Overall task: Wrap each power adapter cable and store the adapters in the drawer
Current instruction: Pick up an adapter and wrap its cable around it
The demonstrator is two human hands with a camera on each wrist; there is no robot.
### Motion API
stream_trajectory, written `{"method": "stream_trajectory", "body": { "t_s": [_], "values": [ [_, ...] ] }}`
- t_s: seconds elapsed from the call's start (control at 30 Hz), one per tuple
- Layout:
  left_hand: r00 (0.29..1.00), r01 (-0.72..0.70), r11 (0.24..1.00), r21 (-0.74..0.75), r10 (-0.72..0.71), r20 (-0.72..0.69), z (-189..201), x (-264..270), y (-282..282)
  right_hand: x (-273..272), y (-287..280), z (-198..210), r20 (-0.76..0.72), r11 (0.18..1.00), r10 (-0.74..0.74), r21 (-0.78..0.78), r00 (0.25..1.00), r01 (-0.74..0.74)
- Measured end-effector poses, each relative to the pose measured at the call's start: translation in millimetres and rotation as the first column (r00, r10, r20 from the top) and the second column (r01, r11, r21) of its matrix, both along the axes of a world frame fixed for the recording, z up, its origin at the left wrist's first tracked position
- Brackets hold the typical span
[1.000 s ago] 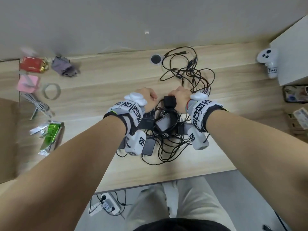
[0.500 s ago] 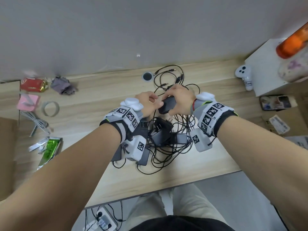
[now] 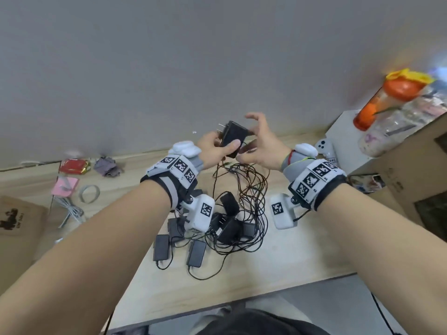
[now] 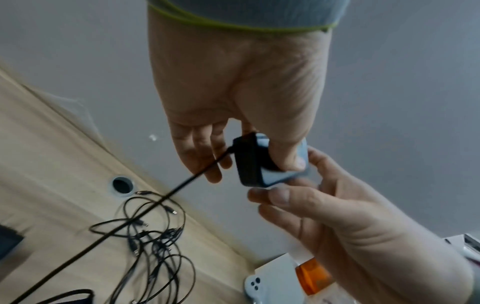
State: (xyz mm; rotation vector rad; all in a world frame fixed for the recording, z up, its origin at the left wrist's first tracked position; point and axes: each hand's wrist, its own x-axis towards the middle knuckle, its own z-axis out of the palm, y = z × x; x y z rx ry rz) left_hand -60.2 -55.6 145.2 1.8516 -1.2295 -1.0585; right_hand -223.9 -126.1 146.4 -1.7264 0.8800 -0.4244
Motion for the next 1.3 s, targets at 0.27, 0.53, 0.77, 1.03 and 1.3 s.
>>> {"method": "stream_trajectory", "body": {
  "t_s": [0.27, 0.53, 0.77, 1.03, 1.3],
  "values": [
    [0.990, -0.136, 0.967, -0.214, 0.127, -0.057, 83.3, -47.1, -15.2, -5.4, 30.0, 16.7, -0.233, 0.946, 0.323, 0.099, 0.917, -0.307],
    [0.848, -0.118, 0.985, -0.123, 0.165, 0.503, 120.0, -27.8, 5.4, -22.7, 6.7, 52.3, -0.169, 0.961, 0.276, 0.033, 0.946, -0.275],
    [0.825, -0.090, 0.996, -0.010, 0.080, 0.559, 102.5, -14.8, 10.5, -20.0, -3.8, 86.2, -0.068, 0.963, 0.249, -0.090, 0.966, -0.254],
    [0.775, -0.057, 0.997, -0.060, 0.081, 0.626, 107.3, -7.9, 1.0, -3.7, 2.4, 81.1, 0.082, 0.992, 0.123, -0.001, 0.989, -0.124],
    [0.962, -0.013, 1.000, -0.011, 0.015, 0.274, 96.7, 15.2, 1.5, 5.5, -9.0, 81.1, 0.063, 0.999, -0.051, -0.003, 0.997, 0.051]
  ]
}}
